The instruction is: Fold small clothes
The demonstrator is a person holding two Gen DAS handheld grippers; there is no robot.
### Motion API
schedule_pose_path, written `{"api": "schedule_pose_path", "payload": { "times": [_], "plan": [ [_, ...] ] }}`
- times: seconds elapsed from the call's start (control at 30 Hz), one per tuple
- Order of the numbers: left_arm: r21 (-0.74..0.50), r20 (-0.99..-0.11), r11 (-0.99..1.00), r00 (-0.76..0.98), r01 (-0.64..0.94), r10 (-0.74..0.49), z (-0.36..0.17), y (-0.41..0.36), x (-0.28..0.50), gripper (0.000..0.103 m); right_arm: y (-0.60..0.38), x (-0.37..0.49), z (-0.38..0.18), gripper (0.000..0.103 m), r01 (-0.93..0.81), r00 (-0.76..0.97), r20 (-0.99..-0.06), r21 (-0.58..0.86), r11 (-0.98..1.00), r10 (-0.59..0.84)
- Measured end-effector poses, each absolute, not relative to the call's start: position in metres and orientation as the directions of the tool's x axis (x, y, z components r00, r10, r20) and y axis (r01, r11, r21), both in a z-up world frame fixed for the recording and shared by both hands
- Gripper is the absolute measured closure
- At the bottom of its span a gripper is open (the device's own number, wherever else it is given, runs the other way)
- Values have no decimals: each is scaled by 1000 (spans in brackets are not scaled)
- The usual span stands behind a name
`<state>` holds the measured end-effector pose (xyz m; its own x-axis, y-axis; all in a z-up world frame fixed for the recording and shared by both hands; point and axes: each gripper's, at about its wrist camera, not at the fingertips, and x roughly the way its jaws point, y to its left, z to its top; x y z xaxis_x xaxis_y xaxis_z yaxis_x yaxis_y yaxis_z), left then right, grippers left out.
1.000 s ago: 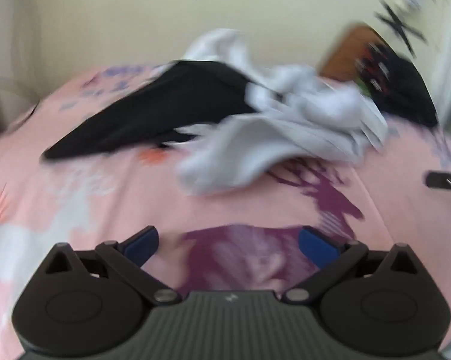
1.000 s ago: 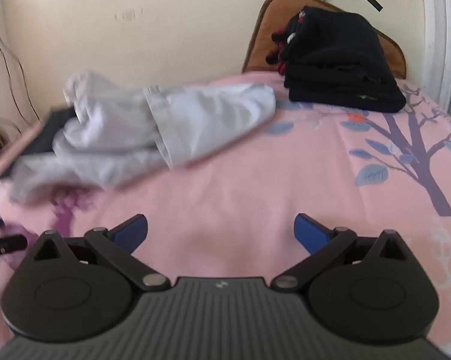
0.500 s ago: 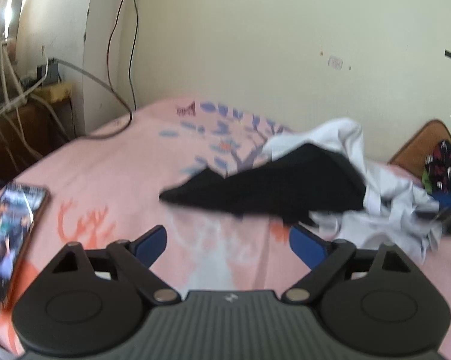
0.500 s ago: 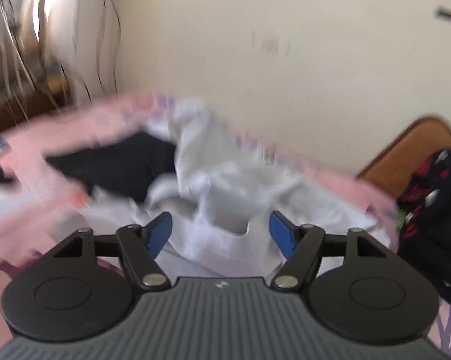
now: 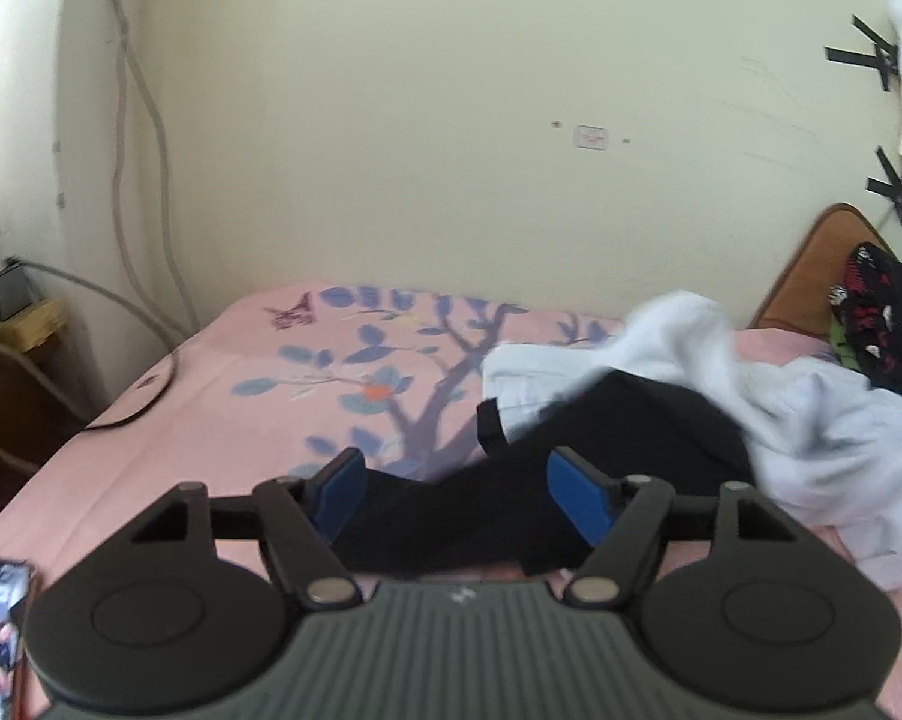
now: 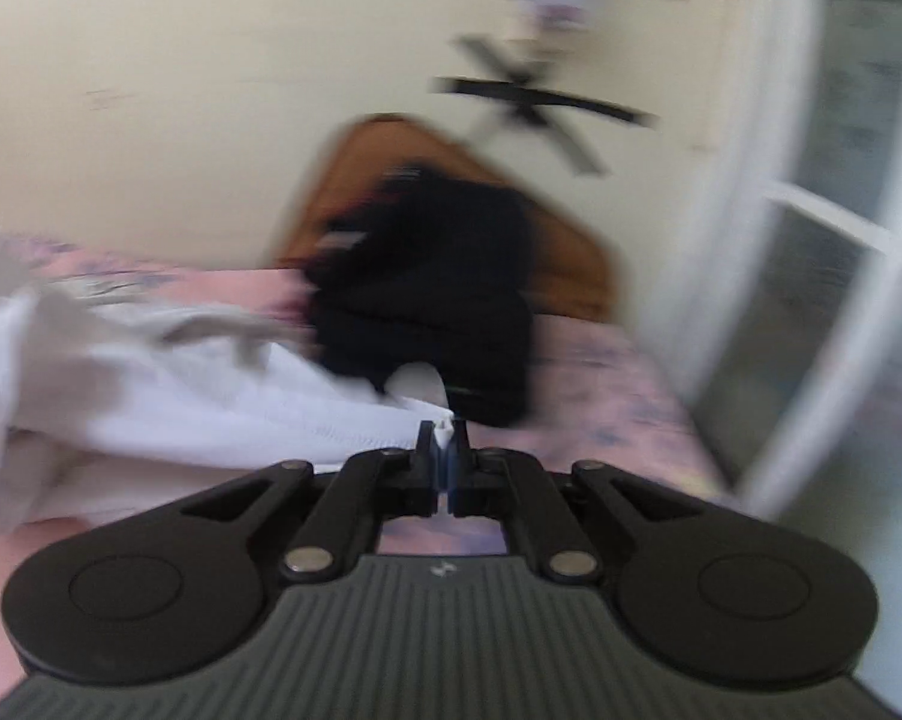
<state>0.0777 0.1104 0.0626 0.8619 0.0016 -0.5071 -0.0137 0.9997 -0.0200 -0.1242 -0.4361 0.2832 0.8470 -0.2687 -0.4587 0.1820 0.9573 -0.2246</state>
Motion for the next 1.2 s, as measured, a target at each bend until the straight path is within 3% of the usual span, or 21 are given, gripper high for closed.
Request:
{"api": "schedule_pose_path", "payload": {
  "times": [0.07, 0.13, 0.2, 0.27, 0.37, 0.43, 0.5, 0.53, 0.57, 0.63, 0.67, 0.7, 0.73, 0.87, 0.97, 1.07, 1.2],
  "plan": [
    [-14, -509, 1000, 861, -2, -5, 60, 104, 82, 24, -447, -135, 279, 98, 237, 832, -449, -244, 941, -326],
    [-9, -511, 1000, 859, 17, -19, 57, 97, 83, 21, -453, -141, 272, 89, 194, 822, -495, -223, 955, -282],
    [5, -517, 999, 855, 45, -36, 54, 87, 84, 18, -448, -147, 271, 50, 208, 837, -467, -212, 955, -286],
    [22, -517, 997, 855, 74, -52, 51, 75, 83, 6, -436, -150, 283, 47, 175, 867, -436, -184, 967, -240],
    [60, -502, 991, 862, 117, -71, 48, 53, 86, 2, -406, -140, 293, 46, 16, 904, -425, -95, 995, -55],
    [81, -510, 987, 857, 135, -75, 41, 38, 98, 3, -374, -127, 293, 40, -120, 899, -428, -33, 992, 95],
    [114, -543, 984, 838, 138, -54, 31, 24, 115, 28, -335, -108, 287, 24, -240, 870, -443, 0, 971, 215],
    [125, -571, 982, 820, 145, -48, 26, 18, 122, 68, -316, -98, 282, 21, -286, 856, -449, 2, 958, 257],
    [124, -601, 981, 798, 149, -45, 21, 16, 126, 100, -300, -89, 278, 17, -336, 839, -456, -5, 942, 297],
    [82, -620, 986, 782, 147, -65, 20, 20, 122, 99, -268, -66, 262, 20, -394, 802, -504, -42, 918, 321],
    [64, -601, 985, 794, 158, -88, 26, 26, 112, 99, -257, -54, 256, 47, -406, 785, -535, -66, 912, 311],
    [58, -579, 984, 809, 166, -102, 33, 34, 99, 99, -251, -45, 252, 96, -415, 773, -561, -92, 905, 297],
    [49, -564, 984, 817, 174, -116, 39, 42, 88, 99, -254, -38, 255, 93, -405, 774, -565, -96, 909, 285],
    [-62, -507, 971, 831, 231, -230, 70, 96, 21, 99, -312, -47, 314, 97, -263, 898, -382, -67, 962, 219],
    [-19, -481, 984, 861, 177, -164, 84, 119, -31, 99, -366, -77, 356, 100, -72, 972, -229, -108, 992, 45],
    [-78, -473, 976, 854, 206, -218, 90, 134, -63, 99, -419, -106, 380, 100, -12, 974, -224, -18, 1000, 7],
    [-104, -421, 987, 893, 124, -157, 109, 148, -87, 99, -433, -116, 369, 96, -16, 963, -269, 10, 1000, 18]
  ]
}}
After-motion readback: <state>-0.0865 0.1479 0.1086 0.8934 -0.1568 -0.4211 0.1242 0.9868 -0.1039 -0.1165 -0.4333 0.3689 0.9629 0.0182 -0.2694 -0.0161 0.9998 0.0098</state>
